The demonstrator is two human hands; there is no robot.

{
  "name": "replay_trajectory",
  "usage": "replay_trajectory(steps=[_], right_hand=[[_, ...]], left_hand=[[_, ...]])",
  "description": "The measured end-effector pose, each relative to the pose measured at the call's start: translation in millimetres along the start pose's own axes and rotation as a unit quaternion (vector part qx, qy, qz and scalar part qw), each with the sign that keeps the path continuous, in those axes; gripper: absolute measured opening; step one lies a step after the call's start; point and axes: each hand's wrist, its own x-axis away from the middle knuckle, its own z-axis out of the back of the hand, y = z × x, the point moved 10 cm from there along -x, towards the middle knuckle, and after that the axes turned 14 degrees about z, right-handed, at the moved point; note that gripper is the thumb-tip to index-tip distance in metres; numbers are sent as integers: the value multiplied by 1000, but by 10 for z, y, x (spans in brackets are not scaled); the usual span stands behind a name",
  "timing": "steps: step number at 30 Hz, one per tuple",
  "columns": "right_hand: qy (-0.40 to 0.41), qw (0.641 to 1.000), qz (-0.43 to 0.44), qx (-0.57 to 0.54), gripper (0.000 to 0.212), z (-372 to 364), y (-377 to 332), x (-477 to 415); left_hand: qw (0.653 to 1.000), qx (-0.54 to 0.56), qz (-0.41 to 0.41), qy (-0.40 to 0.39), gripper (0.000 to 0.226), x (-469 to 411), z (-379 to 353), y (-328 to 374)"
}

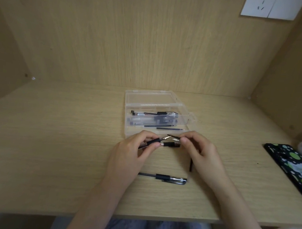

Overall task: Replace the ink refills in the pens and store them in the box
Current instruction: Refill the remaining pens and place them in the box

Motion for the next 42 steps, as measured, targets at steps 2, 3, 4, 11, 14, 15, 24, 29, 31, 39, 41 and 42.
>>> replay_trajectory(steps=[2,3,4,11,14,15,24,29,31,39,41,42], right_hand=[[50,998,6,-31,16,93,-17,-2],[68,996,6,-52,17,122,-26,-4],[78,995,5,-66,18,134,-34,-9],[24,998,49,-35,17,-6,-137,-49],[-23,997,50,-47,13,-114,-146,-27],[-45,996,47,-53,11,-169,-151,-19],[-47,990,-16,-131,14,-246,-82,19],[-50,987,-32,-148,13,-288,-48,44],[-35,986,-35,-156,12,-267,-49,40],[6,999,-17,-28,15,-76,-45,6],[74,996,-35,-28,16,105,29,10],[99,994,-40,-25,15,182,48,8]], left_hand=[[1000,-2,1,-2,12,1,-4,-4],[1000,-2,2,-2,12,2,-6,-7],[1000,-3,3,-4,12,4,-9,-8],[999,-28,-14,-34,14,18,-83,42],[998,-49,-27,-42,19,35,-100,75],[997,-55,-31,-52,24,45,-118,87],[997,-40,-21,-69,18,55,-183,61],[996,-50,-30,-68,16,70,-193,64],[997,-31,-18,-74,14,59,-212,59],[998,-60,-29,-20,37,21,-75,104],[997,-63,-26,20,32,17,14,114],[997,-61,-21,32,31,16,40,106]])
